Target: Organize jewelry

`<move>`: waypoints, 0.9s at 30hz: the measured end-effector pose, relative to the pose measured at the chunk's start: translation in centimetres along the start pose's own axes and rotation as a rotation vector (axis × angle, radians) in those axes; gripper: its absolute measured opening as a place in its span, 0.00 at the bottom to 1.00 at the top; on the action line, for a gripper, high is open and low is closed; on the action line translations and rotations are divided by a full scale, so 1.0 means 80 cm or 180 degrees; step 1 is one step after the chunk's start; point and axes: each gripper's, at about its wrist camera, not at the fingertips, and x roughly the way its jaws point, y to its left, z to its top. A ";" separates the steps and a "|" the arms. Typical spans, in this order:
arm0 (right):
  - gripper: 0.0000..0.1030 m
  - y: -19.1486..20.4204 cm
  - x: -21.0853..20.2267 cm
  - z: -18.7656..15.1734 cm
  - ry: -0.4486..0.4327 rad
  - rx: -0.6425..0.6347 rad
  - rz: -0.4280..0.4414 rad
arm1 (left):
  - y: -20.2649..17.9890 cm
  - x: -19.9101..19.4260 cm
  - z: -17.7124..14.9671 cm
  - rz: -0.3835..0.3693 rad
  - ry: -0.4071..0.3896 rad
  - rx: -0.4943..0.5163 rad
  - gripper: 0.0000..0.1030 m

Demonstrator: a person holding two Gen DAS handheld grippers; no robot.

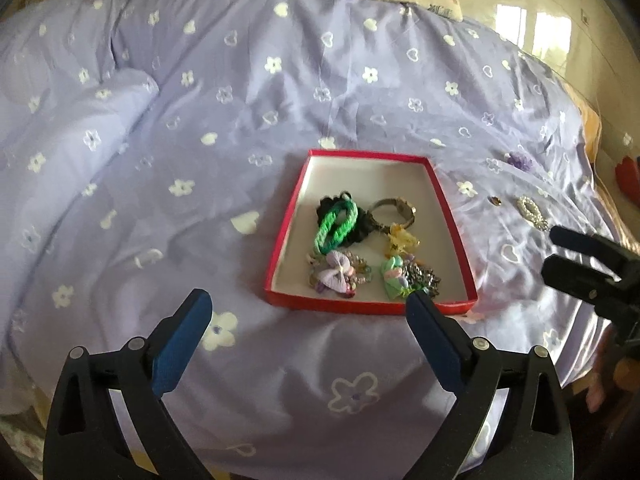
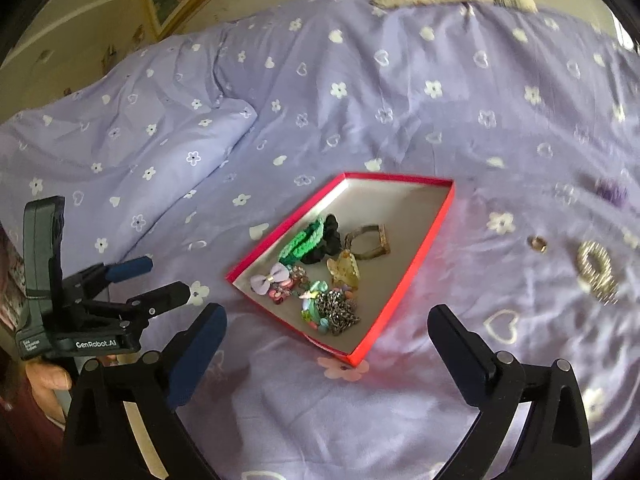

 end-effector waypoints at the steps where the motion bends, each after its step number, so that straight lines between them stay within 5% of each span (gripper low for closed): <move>1: 0.99 0.003 -0.006 0.003 -0.0030 -0.0036 -0.0024 | -0.002 -0.007 0.001 0.0044 -0.0066 0.0026 1.00; 27: 1.00 0.011 0.028 -0.056 -0.0001 0.0023 -0.0259 | -0.006 0.009 -0.044 0.0240 -0.0112 -0.0062 1.00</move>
